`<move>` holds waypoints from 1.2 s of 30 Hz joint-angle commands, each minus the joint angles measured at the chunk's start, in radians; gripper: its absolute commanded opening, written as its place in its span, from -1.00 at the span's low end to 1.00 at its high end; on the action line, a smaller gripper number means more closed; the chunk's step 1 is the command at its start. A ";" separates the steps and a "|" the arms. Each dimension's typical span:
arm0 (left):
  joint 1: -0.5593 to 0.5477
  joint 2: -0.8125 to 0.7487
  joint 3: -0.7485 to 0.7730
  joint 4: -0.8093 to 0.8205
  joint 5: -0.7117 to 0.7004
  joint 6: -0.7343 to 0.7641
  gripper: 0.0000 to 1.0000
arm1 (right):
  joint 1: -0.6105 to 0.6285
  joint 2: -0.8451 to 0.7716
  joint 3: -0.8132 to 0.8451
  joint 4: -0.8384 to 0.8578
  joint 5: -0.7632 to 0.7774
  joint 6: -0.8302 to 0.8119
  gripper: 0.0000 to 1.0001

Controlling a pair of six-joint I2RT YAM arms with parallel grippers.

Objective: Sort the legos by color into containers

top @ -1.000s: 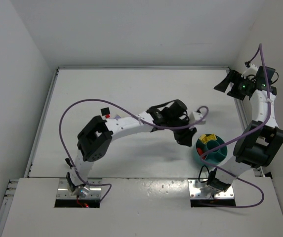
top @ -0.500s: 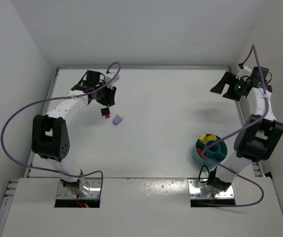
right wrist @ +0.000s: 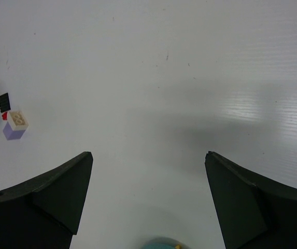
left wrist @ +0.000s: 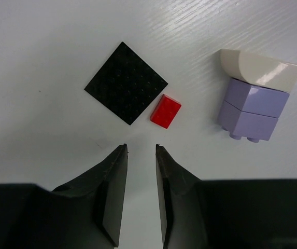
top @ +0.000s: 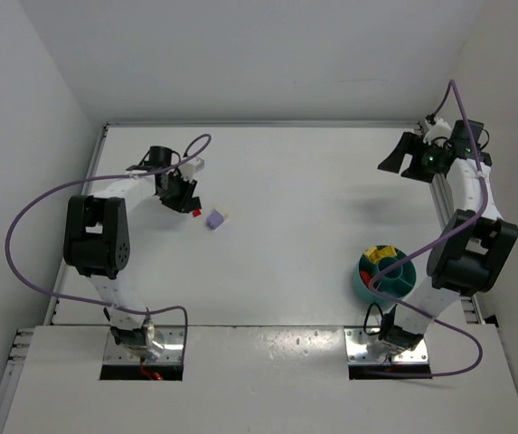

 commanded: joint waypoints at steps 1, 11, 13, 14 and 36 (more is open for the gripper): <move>-0.023 0.017 0.000 0.035 0.001 0.022 -0.33 | 0.002 -0.025 0.026 0.019 -0.009 -0.023 0.80; -0.055 0.072 0.000 0.083 0.012 0.022 -0.30 | 0.012 -0.034 0.007 0.019 0.000 -0.032 0.80; -0.065 0.081 0.000 0.083 0.012 0.022 -0.28 | 0.012 -0.034 0.007 0.019 0.000 -0.032 0.80; -0.065 0.092 0.000 0.083 0.012 0.022 -0.28 | 0.012 -0.034 0.007 0.019 0.000 -0.032 0.80; -0.184 0.094 -0.072 0.149 -0.088 0.062 -0.64 | 0.012 -0.044 -0.002 0.019 0.000 -0.041 0.80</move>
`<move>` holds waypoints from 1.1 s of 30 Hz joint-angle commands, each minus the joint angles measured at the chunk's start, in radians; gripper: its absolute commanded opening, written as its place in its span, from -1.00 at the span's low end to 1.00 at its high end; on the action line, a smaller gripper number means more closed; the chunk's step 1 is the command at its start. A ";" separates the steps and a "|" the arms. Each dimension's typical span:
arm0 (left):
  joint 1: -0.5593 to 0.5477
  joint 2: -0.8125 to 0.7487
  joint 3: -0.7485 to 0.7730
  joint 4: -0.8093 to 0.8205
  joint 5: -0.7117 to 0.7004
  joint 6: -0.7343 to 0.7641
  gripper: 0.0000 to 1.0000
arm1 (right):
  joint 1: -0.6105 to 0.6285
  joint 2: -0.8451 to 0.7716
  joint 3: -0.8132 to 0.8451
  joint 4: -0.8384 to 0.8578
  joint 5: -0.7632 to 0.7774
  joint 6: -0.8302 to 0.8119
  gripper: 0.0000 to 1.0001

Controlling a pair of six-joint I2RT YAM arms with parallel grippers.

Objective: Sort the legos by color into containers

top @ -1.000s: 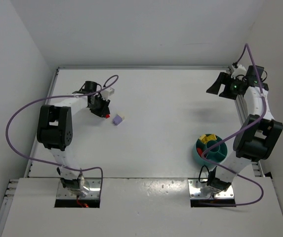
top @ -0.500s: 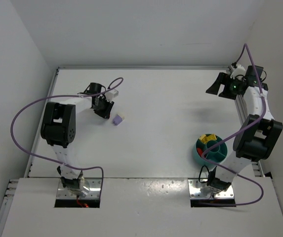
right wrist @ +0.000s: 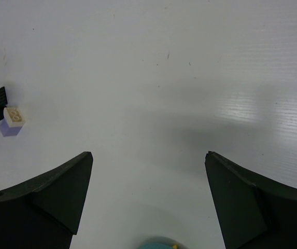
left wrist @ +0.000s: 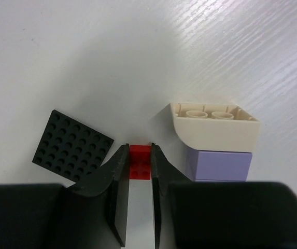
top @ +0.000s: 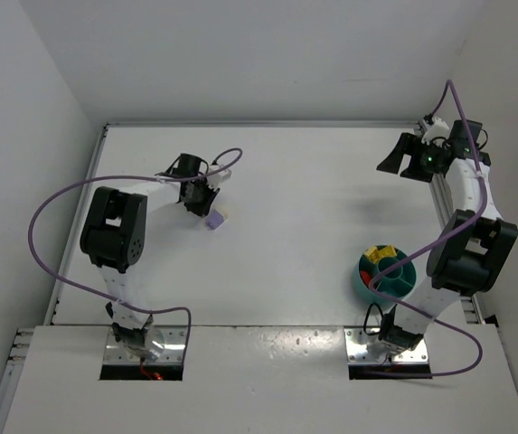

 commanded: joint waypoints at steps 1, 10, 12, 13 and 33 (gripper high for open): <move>-0.025 -0.025 -0.059 -0.010 -0.026 0.019 -0.64 | 0.006 -0.043 0.000 0.023 -0.001 -0.019 0.80; -0.016 -0.110 -0.128 -0.010 0.026 0.028 -0.83 | 0.006 -0.052 0.000 0.023 -0.001 -0.019 0.80; -0.016 -0.177 -0.128 0.000 0.070 0.009 -0.83 | 0.006 -0.052 0.000 0.023 -0.010 -0.019 0.80; -0.016 -0.203 -0.128 0.000 0.084 -0.001 -0.83 | 0.006 -0.052 -0.009 0.023 -0.010 -0.019 0.80; -0.807 -0.162 0.228 0.058 0.281 -0.280 -0.88 | -0.003 -0.072 -0.027 0.059 -0.001 0.033 0.80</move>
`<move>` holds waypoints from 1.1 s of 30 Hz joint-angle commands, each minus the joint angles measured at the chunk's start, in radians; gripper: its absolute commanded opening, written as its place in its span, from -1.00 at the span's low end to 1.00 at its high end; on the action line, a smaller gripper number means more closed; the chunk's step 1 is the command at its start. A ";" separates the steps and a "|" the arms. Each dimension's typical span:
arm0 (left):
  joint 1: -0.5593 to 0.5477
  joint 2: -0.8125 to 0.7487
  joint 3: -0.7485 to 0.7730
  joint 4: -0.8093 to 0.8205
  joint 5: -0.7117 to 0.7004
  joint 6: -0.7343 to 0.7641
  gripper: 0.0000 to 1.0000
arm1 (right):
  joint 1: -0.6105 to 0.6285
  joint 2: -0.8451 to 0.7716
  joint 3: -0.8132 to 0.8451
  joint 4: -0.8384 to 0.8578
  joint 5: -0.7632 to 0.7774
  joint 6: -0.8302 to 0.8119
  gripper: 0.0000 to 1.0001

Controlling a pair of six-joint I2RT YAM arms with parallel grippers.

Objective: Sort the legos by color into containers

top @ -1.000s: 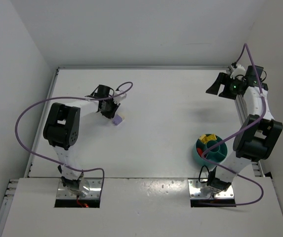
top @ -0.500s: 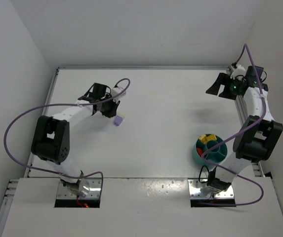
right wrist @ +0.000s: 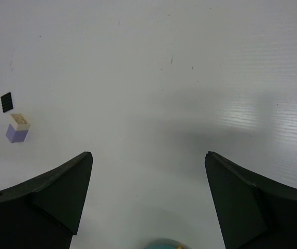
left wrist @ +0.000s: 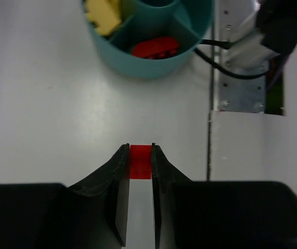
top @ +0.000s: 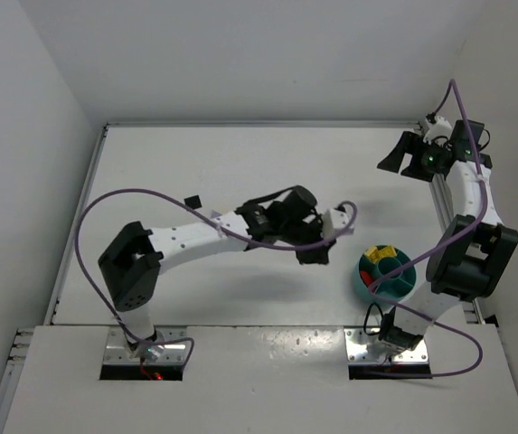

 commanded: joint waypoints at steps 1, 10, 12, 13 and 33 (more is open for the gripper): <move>-0.081 0.056 0.098 0.011 0.033 -0.057 -0.90 | -0.003 -0.032 -0.003 0.033 -0.001 0.002 0.80; -0.195 0.239 0.333 0.082 0.062 -0.161 -0.93 | -0.013 -0.042 -0.003 0.033 -0.001 -0.007 0.80; -0.204 0.267 0.364 0.082 0.062 -0.170 -0.93 | -0.013 -0.042 -0.003 0.033 -0.001 -0.007 0.80; -0.216 0.291 0.386 0.082 0.062 -0.170 -0.93 | -0.013 -0.042 -0.003 0.033 -0.001 -0.007 0.80; -0.216 0.422 0.474 0.094 0.009 -0.129 -0.85 | -0.013 -0.051 -0.021 0.033 -0.001 -0.007 0.80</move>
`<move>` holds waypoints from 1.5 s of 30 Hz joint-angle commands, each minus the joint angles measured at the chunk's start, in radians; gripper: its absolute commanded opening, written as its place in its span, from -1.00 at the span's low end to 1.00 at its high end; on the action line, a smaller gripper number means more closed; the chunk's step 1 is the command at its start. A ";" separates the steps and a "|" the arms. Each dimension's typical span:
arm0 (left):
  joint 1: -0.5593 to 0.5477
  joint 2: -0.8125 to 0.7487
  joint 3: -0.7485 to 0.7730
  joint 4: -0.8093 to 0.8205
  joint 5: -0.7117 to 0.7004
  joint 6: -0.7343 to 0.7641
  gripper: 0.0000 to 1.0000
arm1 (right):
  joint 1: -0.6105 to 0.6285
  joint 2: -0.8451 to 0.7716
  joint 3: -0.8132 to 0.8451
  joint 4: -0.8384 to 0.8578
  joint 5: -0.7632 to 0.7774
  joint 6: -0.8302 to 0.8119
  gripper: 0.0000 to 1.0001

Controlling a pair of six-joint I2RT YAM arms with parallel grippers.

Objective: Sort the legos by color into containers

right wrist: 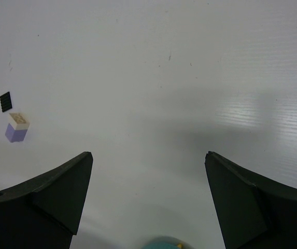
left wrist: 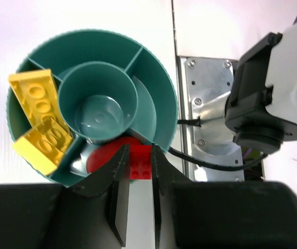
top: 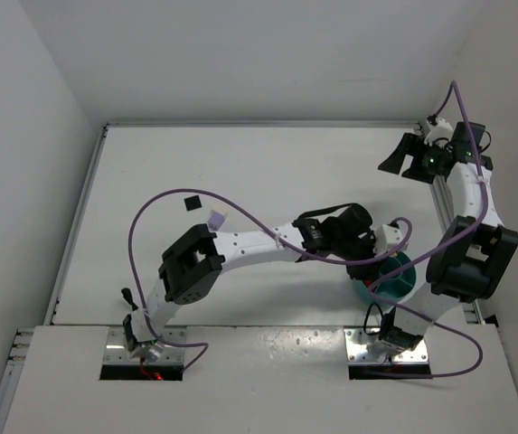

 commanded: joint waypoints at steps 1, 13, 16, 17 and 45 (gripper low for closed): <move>-0.008 0.022 0.058 0.023 -0.005 0.015 -0.85 | -0.005 -0.041 -0.006 0.031 -0.001 -0.007 0.80; 0.034 0.061 0.106 0.003 -0.025 0.006 -0.54 | -0.005 -0.041 -0.006 0.031 -0.001 -0.007 0.80; 0.043 0.061 0.115 0.003 -0.025 0.006 -0.37 | -0.005 -0.041 -0.006 0.031 -0.001 -0.007 0.80; 0.043 0.061 0.115 0.003 -0.025 0.006 -0.35 | -0.005 -0.032 -0.006 0.031 -0.001 -0.007 0.80; 0.656 -0.521 -0.495 -0.243 -0.391 0.061 0.01 | 0.057 -0.009 0.026 -0.032 -0.033 -0.085 0.80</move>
